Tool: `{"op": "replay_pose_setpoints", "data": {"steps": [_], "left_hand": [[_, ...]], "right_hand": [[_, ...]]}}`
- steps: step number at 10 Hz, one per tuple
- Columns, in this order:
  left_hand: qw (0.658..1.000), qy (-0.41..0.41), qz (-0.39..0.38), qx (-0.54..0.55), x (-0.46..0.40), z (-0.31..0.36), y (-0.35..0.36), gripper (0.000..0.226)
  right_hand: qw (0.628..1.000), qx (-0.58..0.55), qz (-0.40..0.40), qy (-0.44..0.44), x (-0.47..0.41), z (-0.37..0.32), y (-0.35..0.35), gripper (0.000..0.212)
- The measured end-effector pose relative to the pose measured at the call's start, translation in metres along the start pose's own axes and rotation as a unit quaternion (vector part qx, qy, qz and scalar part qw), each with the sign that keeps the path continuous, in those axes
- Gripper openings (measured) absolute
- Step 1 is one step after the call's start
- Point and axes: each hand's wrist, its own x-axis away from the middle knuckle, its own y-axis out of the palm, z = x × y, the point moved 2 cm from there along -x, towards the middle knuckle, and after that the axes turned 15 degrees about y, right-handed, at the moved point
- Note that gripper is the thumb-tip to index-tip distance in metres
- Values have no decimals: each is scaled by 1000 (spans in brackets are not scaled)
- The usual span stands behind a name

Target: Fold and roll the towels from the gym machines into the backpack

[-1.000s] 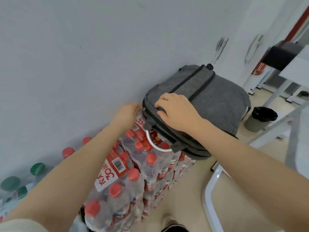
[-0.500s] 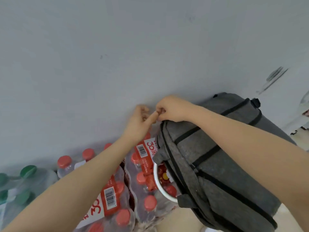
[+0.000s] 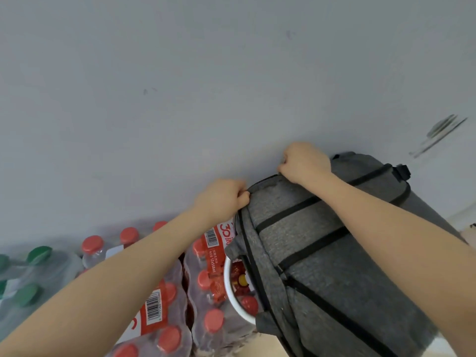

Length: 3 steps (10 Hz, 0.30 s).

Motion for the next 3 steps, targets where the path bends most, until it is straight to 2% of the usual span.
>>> {"op": "replay_pose_setpoints", "data": {"steps": [1, 3], "left_hand": [[996, 4, 29, -82, -10, 4, -9, 27], [985, -8, 39, -167, -14, 3, -12, 31]], "right_hand": [[998, -20, 15, 57, -2, 18, 0, 17], [997, -65, 43, 8, 26, 21, -13, 35]]}}
